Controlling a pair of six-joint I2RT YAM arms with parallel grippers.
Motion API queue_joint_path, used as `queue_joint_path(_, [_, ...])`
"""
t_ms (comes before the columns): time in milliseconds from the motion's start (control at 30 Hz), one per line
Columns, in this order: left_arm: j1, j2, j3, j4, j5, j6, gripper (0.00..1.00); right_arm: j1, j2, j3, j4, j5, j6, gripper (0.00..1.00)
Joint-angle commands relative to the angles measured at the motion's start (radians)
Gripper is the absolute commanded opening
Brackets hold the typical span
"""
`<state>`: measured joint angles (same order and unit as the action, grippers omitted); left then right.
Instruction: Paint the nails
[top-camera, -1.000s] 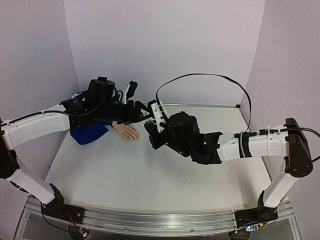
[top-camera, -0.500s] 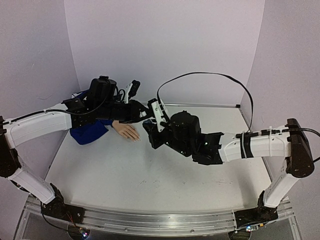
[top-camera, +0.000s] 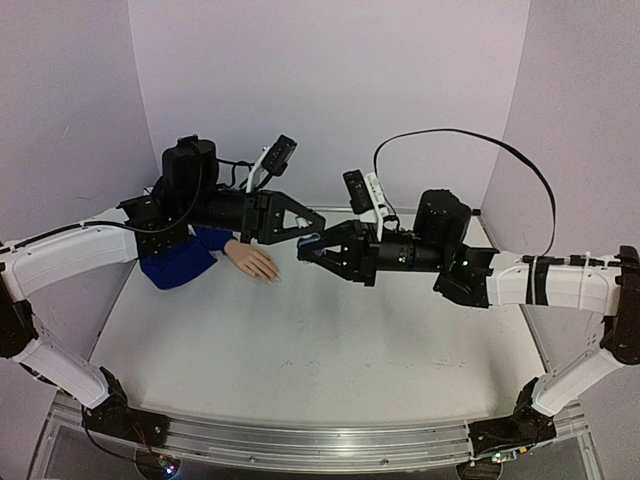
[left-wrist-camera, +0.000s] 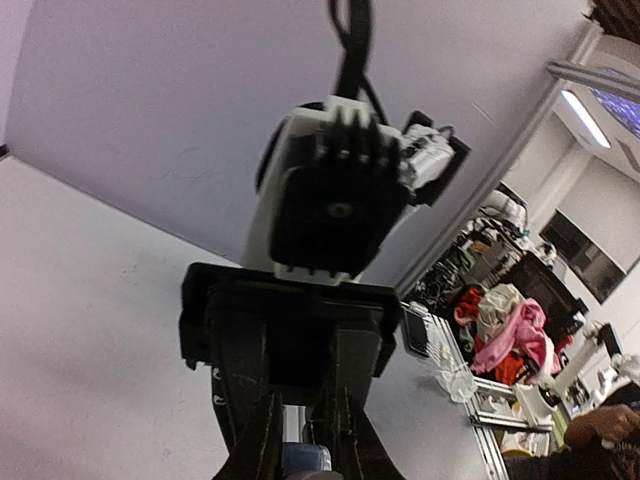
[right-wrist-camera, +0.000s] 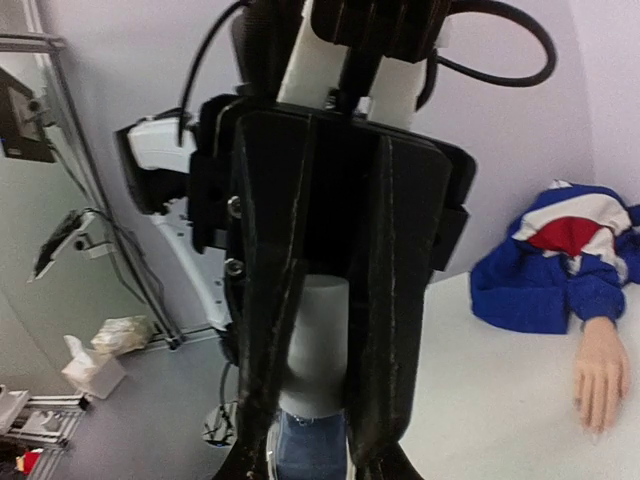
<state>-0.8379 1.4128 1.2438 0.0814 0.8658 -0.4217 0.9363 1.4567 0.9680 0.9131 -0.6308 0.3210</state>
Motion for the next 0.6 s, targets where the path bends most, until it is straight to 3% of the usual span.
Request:
queue_joint_path(0, [-0.044,0.031,0.026,0.087,0.138,-0.019,0.02,0.025,-0.073,0.041,0.316,-0.249,0.014,0.00])
queue_joint_path(167, [-0.043,0.014,0.011,0.089,0.111,-0.010,0.05,0.008,-0.086,-0.001,0.306,-0.192,0.002,0.00])
queue_joint_path(233, [-0.035,-0.003,-0.009,0.089,0.079,-0.009,0.18,0.007,-0.093,-0.011,0.279,-0.158,-0.020,0.00])
queue_joint_path(333, [-0.007,-0.038,-0.053,0.088,0.032,-0.011,0.51,0.006,-0.108,-0.007,0.162,-0.056,-0.088,0.00])
queue_joint_path(433, [0.043,-0.079,-0.099,0.084,0.023,-0.026,0.75,0.007,-0.120,-0.003,0.048,0.063,-0.139,0.00])
queue_joint_path(567, [0.087,-0.140,-0.152,0.048,-0.021,-0.042,0.93,0.005,-0.137,-0.014,-0.057,0.240,-0.180,0.00])
